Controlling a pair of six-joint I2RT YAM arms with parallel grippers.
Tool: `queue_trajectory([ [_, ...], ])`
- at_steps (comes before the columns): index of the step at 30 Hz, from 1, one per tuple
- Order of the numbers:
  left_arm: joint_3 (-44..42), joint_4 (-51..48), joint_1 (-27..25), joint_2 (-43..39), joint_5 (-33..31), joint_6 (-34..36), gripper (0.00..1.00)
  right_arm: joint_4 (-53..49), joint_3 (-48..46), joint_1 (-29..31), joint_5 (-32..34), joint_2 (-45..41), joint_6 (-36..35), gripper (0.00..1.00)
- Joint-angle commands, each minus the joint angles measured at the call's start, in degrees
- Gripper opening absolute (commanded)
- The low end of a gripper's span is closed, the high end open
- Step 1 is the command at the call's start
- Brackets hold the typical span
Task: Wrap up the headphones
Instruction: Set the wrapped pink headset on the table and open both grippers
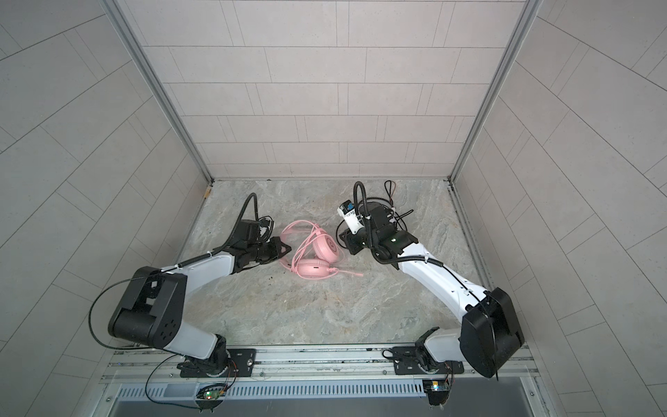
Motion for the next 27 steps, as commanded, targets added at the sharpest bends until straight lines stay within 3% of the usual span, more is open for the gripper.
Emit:
queue_trajectory([
  [1, 1.28, 6.92, 2.01, -1.22, 0.2, -6.5, 0.0, 3.01, -2.07, -1.5, 3.96, -0.26, 5.42, 0.27],
  [12, 6.78, 6.51, 3.39, 7.1, -9.36, -16.7, 0.0, 2.79, -4.31, -3.54, 2.56, 6.17, 9.87, 0.32],
  [17, 9.66, 2.4, 3.56, 9.37, -19.06, -18.97, 0.0, 3.28, -6.01, -3.55, 1.77, 4.68, 10.56, 0.32],
  [27, 17.04, -1.89, 3.01, 16.52, -26.61, -20.49, 0.0, 1.28, -8.08, -3.47, 2.3, 1.42, 9.36, 0.33],
])
